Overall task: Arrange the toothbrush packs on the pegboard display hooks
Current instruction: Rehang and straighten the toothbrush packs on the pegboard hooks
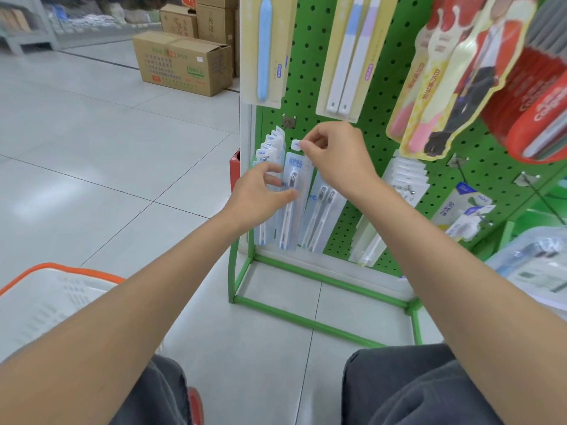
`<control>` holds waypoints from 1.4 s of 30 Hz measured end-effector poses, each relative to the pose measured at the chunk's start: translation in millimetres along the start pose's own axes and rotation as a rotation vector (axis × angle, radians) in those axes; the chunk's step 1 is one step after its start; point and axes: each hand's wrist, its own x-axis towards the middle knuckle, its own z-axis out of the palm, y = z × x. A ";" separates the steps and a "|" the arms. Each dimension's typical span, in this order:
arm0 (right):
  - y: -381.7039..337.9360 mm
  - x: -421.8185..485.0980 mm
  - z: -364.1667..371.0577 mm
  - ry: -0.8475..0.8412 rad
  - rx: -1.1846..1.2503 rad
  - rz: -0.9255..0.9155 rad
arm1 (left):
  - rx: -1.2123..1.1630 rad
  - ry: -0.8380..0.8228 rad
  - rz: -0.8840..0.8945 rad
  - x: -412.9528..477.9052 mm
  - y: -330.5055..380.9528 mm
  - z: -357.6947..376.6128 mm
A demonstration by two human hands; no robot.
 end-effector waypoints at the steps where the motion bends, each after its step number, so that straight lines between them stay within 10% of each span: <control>1: -0.3 2.6 3.4 -0.004 -0.020 0.002 | -0.023 0.023 -0.021 2.8 -1.7 0.0; 19: 14.8 72.2 58.4 -0.109 -0.585 0.011 | 0.005 0.196 -0.043 24.4 -21.4 -5.0; 42: 35.1 97.4 73.9 0.002 -0.151 0.107 | 0.108 0.236 0.084 29.9 -31.6 -4.6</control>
